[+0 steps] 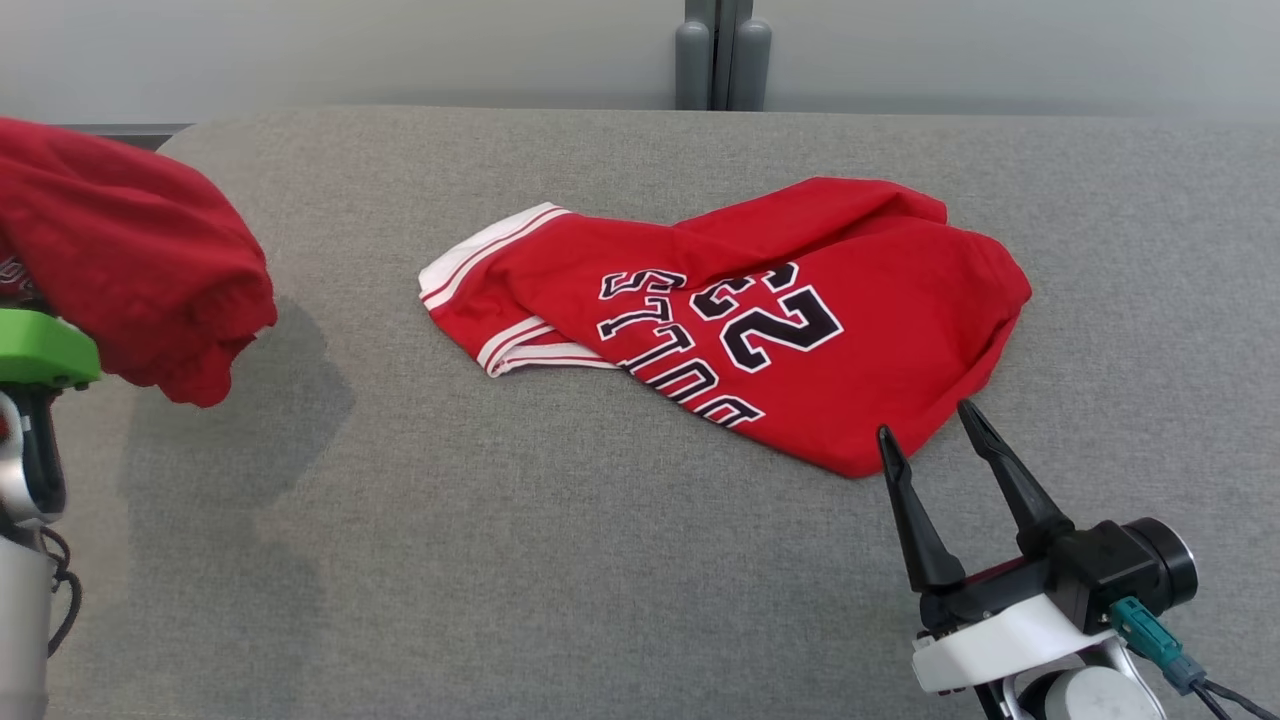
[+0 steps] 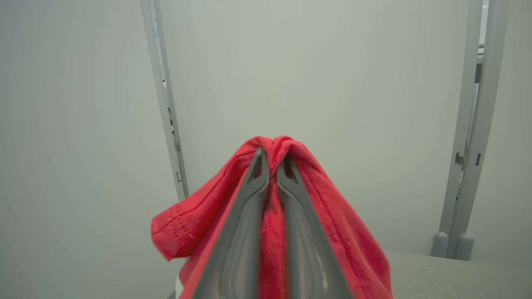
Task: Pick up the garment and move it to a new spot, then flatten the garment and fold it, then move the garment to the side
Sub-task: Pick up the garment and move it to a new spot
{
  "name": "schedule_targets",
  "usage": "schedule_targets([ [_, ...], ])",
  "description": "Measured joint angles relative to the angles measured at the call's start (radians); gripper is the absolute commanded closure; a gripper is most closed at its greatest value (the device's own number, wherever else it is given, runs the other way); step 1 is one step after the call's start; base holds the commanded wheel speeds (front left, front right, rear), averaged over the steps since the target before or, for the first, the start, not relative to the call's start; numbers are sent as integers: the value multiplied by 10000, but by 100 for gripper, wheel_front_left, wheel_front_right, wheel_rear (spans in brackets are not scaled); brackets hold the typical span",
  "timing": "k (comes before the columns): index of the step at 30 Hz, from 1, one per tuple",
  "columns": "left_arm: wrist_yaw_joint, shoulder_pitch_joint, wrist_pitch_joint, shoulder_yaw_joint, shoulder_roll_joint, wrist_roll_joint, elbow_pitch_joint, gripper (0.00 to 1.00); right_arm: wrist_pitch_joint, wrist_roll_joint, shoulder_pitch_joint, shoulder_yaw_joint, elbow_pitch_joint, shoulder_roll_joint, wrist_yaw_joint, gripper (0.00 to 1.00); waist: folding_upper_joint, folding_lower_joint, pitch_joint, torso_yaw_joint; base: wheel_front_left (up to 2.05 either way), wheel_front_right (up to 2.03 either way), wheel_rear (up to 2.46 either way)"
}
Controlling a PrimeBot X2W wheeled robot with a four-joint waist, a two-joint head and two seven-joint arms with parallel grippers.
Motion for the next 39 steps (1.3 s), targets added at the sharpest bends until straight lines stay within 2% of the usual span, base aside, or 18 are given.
schedule_targets([
  [4, 399, 273, -13, 433, 167, 8, -17, 100, 0, -2, 49, -50, -19, -115, 0, 0, 0, 0, 63, 49, 0, 0, 0],
  [9, 483, 735, -17, 593, 81, -33, 374, 100, 0, -4, 52, 21, -40, -196, 0, 0, 0, 0, 179, 81, 0, 0, 0],
  [17, -186, 755, -29, 522, -796, -667, 2740, 100, 0, -4, -208, 303, -38, -380, 0, 0, 0, 0, 481, -19, 0, 0, 0],
  [19, -347, 614, -29, 546, -947, -779, 3363, 0, 0, -2, -253, 328, -8, -391, 0, 0, 0, 0, 517, -117, 0, 0, 0],
  [23, -320, 407, -29, 803, -986, -577, 3643, 0, 0, -2, -320, 284, 15, -332, 0, 0, 0, 0, 533, -320, 0, 0, 0],
  [27, -138, 704, -33, 1083, -1118, 155, 2844, 0, 2, 2, -320, 150, 42, -169, 0, 0, 0, 0, 380, -543, 0, 0, 0],
  [32, -155, 1892, -46, 1239, -1854, 982, 972, 0, 0, 8, -189, 71, 88, 36, 0, 0, 0, 0, -55, -811, 0, 0, 0],
  [39, -594, 3609, -46, 1053, -3022, 1607, -1197, 0, 0, 12, 146, -50, 123, 136, 0, 0, 0, 0, -818, -1254, 0, 0, 0],
])
